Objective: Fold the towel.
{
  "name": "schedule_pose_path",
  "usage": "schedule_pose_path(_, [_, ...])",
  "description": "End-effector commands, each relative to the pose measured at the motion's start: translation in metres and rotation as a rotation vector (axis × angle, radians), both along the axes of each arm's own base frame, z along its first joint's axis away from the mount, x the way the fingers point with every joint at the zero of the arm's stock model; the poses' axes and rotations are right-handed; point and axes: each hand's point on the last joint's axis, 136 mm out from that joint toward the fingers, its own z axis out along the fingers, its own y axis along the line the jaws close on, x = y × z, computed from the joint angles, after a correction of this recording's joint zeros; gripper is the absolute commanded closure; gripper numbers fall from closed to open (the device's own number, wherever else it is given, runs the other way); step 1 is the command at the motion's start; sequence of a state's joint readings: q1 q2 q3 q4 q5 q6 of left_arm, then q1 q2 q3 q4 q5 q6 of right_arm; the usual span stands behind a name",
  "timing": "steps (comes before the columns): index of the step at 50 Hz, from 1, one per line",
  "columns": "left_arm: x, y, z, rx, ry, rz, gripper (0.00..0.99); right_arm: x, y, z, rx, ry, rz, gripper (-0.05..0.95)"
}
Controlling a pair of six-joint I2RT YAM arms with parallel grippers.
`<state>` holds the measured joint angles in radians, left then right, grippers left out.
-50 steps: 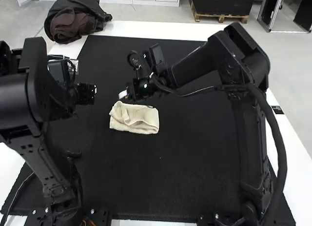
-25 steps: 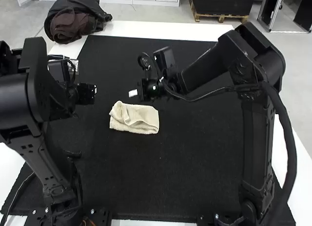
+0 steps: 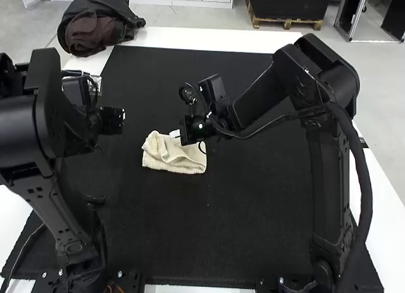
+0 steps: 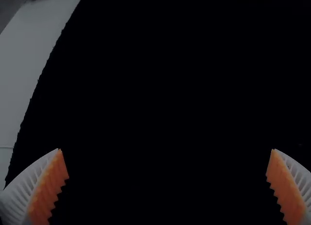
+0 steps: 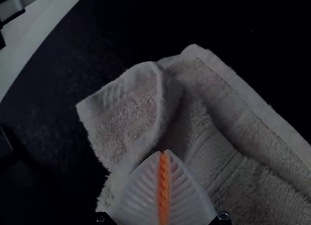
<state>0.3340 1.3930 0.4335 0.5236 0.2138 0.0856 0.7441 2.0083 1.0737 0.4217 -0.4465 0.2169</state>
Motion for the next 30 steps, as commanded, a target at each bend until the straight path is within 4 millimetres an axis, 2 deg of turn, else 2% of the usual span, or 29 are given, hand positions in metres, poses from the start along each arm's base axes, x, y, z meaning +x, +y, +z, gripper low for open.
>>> schedule_pose_path(1, [0.0, 0.0, 0.004, 0.004, -0.016, -0.009, 0.039, -0.006, 0.006, -0.009, -0.007, 0.0, 0.03, 0.92])
schedule_pose_path(21, [0.0, -0.001, 0.004, 0.0, -0.018, -0.006, 0.039, -0.012, 0.008, -0.022, -0.028, 0.012, 0.047, 0.92])
schedule_pose_path(30, [0.001, -0.001, 0.001, -0.01, -0.01, -0.003, 0.039, -0.016, 0.011, -0.022, -0.026, 0.01, 0.057, 0.92])
